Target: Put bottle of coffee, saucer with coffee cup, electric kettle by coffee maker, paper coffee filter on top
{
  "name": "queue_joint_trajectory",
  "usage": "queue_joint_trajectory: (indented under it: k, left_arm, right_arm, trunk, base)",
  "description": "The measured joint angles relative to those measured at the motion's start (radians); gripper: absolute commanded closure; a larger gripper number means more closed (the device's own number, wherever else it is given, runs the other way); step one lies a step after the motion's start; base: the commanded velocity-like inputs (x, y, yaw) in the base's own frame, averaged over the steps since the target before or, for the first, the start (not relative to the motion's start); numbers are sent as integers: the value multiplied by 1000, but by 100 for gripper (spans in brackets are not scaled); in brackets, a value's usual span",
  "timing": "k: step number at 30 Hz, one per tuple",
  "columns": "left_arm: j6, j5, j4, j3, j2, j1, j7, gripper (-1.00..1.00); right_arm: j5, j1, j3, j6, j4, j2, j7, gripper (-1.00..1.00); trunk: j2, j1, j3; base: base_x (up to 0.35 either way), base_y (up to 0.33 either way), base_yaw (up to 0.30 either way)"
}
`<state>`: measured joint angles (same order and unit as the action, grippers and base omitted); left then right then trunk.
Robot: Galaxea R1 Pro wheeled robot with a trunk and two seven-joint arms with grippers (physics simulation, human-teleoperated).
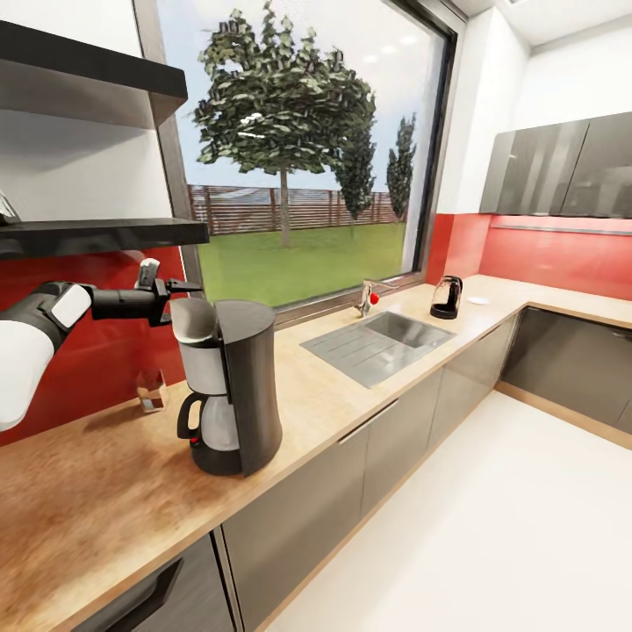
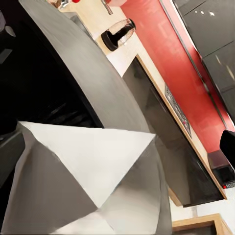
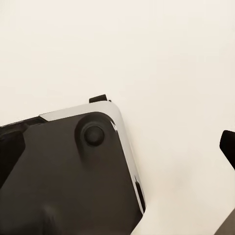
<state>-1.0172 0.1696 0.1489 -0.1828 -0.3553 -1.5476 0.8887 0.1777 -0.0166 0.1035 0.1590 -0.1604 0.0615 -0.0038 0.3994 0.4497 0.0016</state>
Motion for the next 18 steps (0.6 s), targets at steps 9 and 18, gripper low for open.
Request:
queue_joint_trajectory:
  k: [9,18]
  left_arm:
    - [0,-4,0,4,-6,0,0,-100]
    - [0,-5,0,5,-13,0,-1,-100]
  right_arm:
    - [0,0,0,0,0,0,0,-100]
    - [0,0,0,0,0,0,0,-100]
  trunk:
    - [0,0,0]
    - [0,0,0]
  base:
    - [72,0,0]
    - [75,0,0]
